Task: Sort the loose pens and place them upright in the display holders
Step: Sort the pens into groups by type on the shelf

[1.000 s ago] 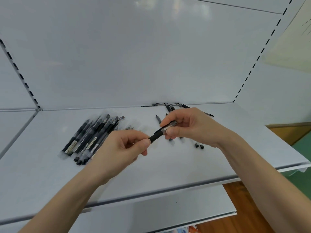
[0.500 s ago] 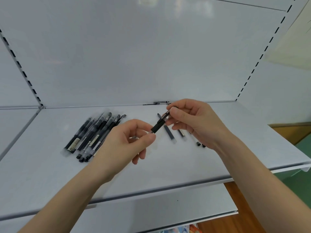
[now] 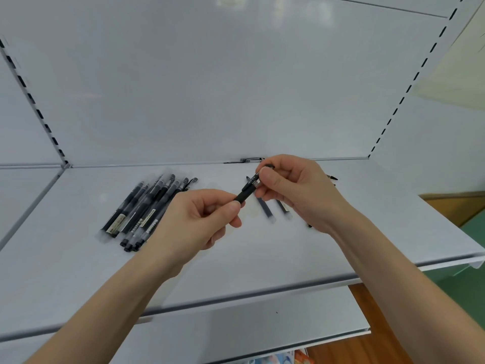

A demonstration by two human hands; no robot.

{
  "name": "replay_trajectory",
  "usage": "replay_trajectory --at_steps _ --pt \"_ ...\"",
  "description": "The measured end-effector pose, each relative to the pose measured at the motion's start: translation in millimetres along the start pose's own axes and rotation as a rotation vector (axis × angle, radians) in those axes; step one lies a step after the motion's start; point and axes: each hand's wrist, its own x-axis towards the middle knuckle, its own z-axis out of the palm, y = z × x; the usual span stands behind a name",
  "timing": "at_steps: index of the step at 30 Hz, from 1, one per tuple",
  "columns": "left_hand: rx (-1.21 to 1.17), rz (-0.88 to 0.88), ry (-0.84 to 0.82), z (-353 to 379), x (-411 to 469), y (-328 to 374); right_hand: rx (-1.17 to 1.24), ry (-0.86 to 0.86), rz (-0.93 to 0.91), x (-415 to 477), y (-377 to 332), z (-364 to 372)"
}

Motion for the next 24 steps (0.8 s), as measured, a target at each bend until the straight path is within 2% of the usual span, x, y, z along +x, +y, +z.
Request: replay_trajectory --at_steps 8,11,13,16,18,20,24 --pt "0.027 -0.016 0.046 -1.1 6.2 -9.0 0.0 -0.017 0.037 9.1 7.6 3.8" --pt "0.172 0.055 0.119 -5.3 14.4 -11.7 -0.051 0.013 0.074 15.4 6.9 0.8" --pt "0.444 0.137 0.231 -14.3 20.7 -15.4 -0.191 0.122 0.087 19.1 11.1 -6.1" --pt "0.886 0.167 0.398 -31.2 26.4 -20.7 -0.631 0.182 0.126 18.4 20.8 -13.0" --pt "1.028 0.103 0.428 -37.7 29.7 -24.8 -0.889 0.091 0.182 14.6 26.6 -9.4" --pt "1.133 0.044 0.427 -40.4 32.3 -28.5 -1.044 0.006 0.218 12.3 30.8 -3.2" --pt "1.238 0.0 0.402 -41.6 34.7 -31.2 -1.199 0.015 0.219 14.8 34.5 2.6"
